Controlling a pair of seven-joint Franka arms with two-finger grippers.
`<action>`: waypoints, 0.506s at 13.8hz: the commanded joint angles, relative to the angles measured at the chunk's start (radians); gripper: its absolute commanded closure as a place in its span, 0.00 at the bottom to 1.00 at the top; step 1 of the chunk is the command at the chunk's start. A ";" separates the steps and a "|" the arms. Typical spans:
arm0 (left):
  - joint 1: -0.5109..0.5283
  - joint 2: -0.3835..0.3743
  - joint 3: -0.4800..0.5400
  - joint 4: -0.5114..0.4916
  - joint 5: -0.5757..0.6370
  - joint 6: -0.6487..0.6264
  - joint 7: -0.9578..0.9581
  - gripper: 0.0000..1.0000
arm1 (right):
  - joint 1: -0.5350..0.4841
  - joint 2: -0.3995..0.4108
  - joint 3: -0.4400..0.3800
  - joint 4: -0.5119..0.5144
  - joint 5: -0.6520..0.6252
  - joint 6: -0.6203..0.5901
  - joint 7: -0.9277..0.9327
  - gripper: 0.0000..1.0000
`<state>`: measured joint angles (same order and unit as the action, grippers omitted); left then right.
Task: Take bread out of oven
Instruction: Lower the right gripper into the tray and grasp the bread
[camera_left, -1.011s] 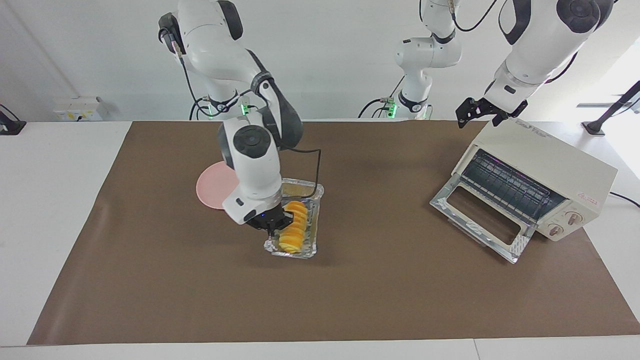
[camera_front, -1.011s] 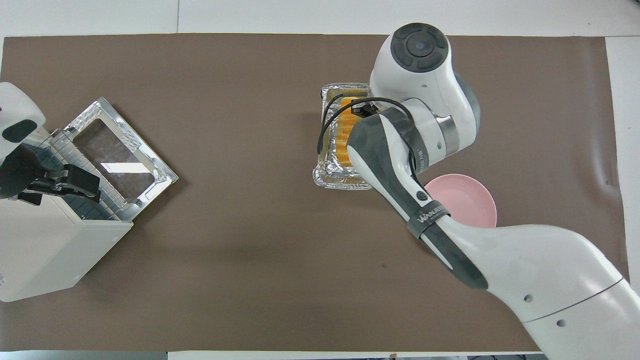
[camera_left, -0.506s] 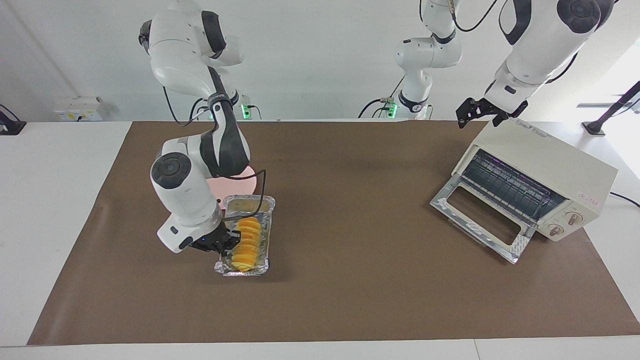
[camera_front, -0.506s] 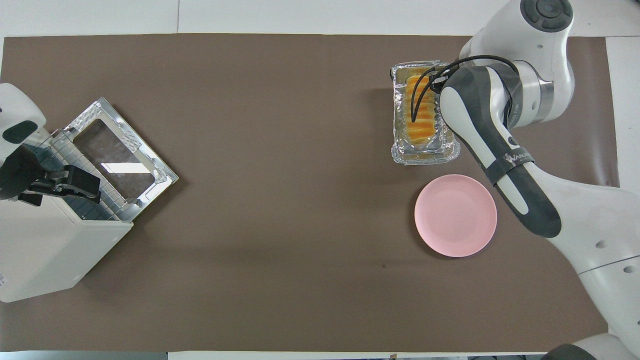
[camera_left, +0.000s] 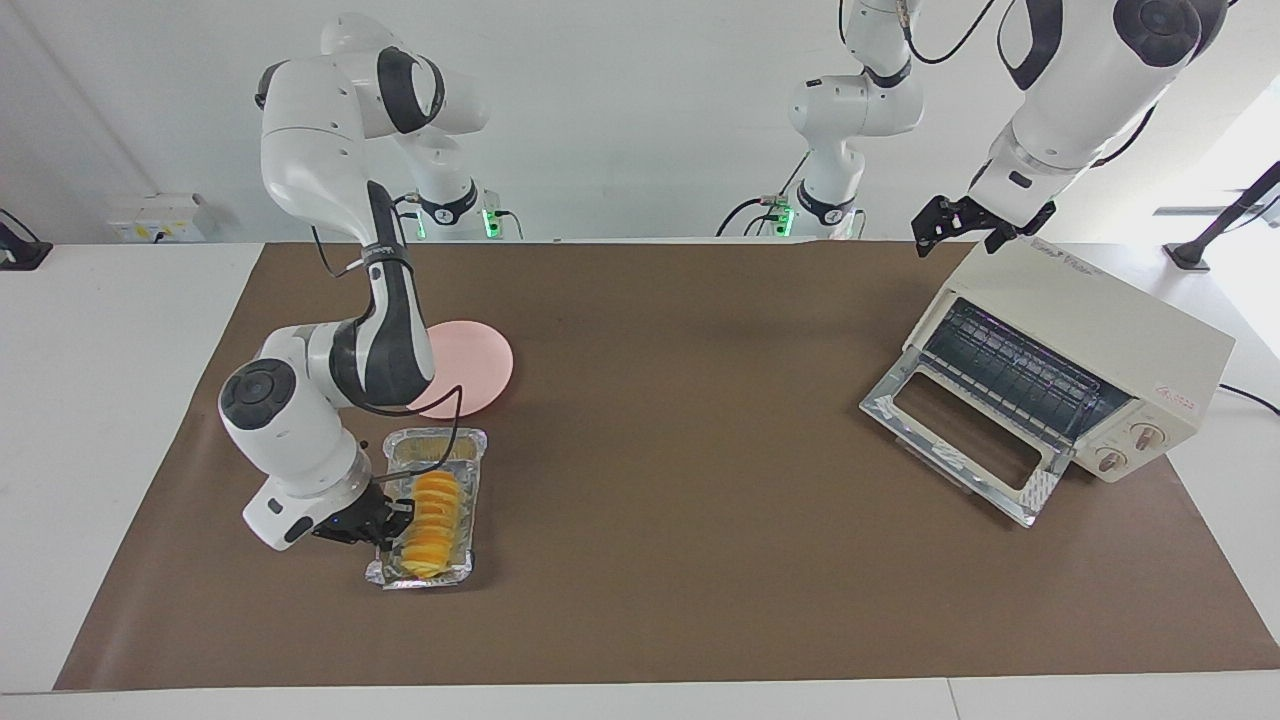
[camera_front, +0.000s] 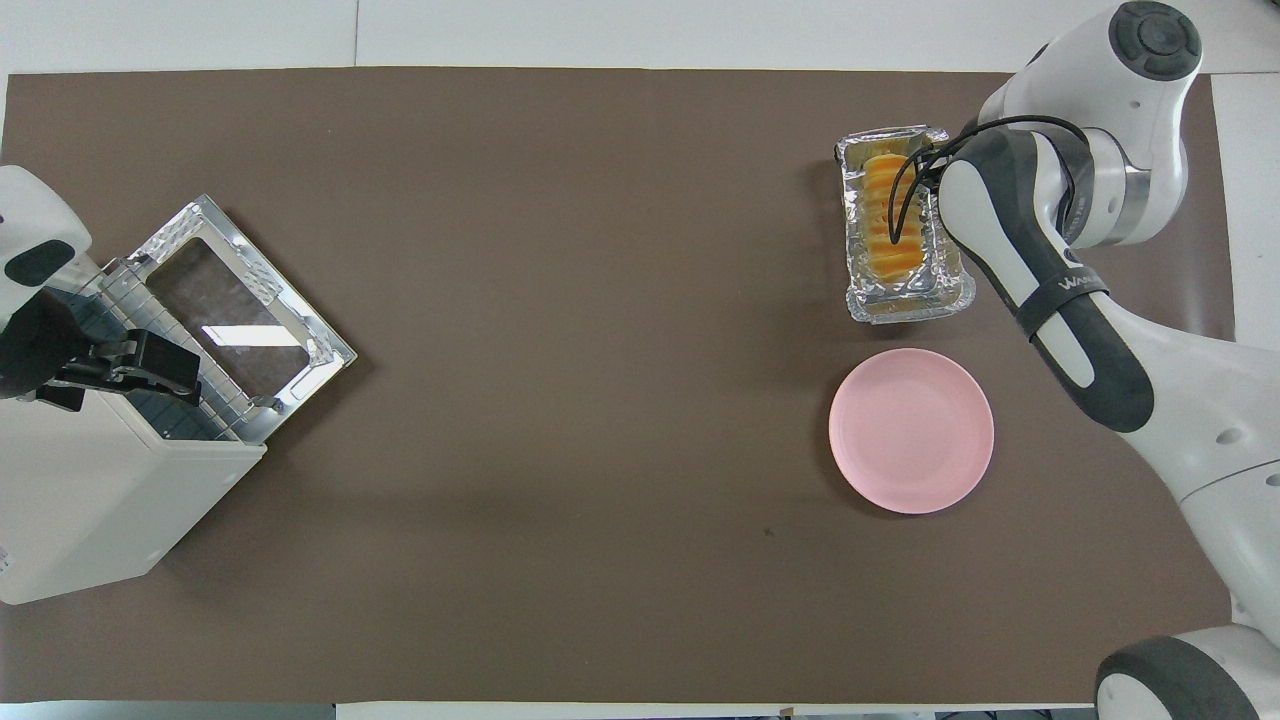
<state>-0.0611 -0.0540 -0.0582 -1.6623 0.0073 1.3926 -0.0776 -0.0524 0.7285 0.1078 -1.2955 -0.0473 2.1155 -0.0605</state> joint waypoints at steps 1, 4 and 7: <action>0.009 -0.015 -0.005 -0.002 -0.006 -0.010 0.002 0.00 | -0.014 -0.003 0.013 -0.002 0.004 -0.005 -0.027 1.00; 0.009 -0.020 -0.005 -0.002 -0.004 -0.010 0.002 0.00 | -0.007 -0.052 0.012 -0.047 0.000 -0.038 -0.077 0.00; 0.009 -0.021 -0.003 -0.002 -0.004 -0.009 0.002 0.00 | -0.003 -0.081 0.010 -0.044 -0.005 -0.097 -0.088 0.00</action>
<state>-0.0611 -0.0574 -0.0582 -1.6619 0.0073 1.3926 -0.0775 -0.0484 0.6983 0.1090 -1.2978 -0.0484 2.0424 -0.1242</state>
